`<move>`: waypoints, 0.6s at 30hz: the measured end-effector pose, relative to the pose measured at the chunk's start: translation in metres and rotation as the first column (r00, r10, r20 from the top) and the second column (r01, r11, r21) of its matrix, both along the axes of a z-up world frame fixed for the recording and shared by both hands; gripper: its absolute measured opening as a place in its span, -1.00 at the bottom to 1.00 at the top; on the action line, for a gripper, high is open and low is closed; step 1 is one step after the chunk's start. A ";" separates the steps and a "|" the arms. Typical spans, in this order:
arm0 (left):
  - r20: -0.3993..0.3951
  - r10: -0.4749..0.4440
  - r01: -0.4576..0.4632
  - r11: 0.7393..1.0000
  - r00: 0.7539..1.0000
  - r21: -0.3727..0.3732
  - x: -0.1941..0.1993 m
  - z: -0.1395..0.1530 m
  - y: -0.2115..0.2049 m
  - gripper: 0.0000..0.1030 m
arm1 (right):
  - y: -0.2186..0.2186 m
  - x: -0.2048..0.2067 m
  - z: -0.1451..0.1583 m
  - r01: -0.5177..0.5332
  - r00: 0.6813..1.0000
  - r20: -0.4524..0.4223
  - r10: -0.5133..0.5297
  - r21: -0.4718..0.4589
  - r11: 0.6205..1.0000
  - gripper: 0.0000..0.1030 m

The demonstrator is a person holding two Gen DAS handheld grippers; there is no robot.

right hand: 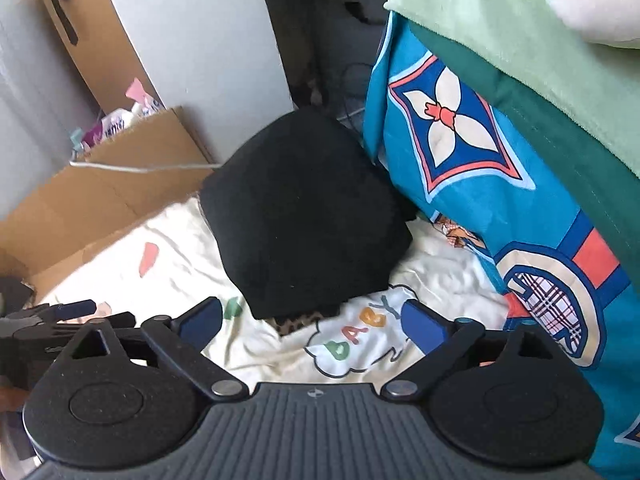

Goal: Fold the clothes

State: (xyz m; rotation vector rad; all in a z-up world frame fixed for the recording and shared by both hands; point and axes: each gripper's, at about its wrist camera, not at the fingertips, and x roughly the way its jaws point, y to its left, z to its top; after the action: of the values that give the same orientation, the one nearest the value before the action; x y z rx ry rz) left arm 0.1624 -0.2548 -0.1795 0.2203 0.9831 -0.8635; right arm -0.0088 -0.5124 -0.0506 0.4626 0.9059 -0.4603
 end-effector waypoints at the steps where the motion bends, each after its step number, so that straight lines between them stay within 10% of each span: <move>1: 0.000 0.010 -0.010 1.000 1.000 0.002 0.001 0.006 0.003 0.96 | -0.001 0.000 0.001 0.004 1.000 0.001 -0.004 0.006 1.000 0.93; 18: 0.092 0.216 -0.223 0.972 0.972 0.068 -0.025 0.147 0.089 0.99 | 0.014 -0.001 0.051 -0.154 0.986 0.079 0.147 0.092 0.984 0.94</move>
State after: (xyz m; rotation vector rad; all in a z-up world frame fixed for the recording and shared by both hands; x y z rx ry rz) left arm 0.1374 -0.1661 -0.0329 0.2083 0.9439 -0.6093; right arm -0.0094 -0.4987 0.0005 0.4930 0.8893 -0.2598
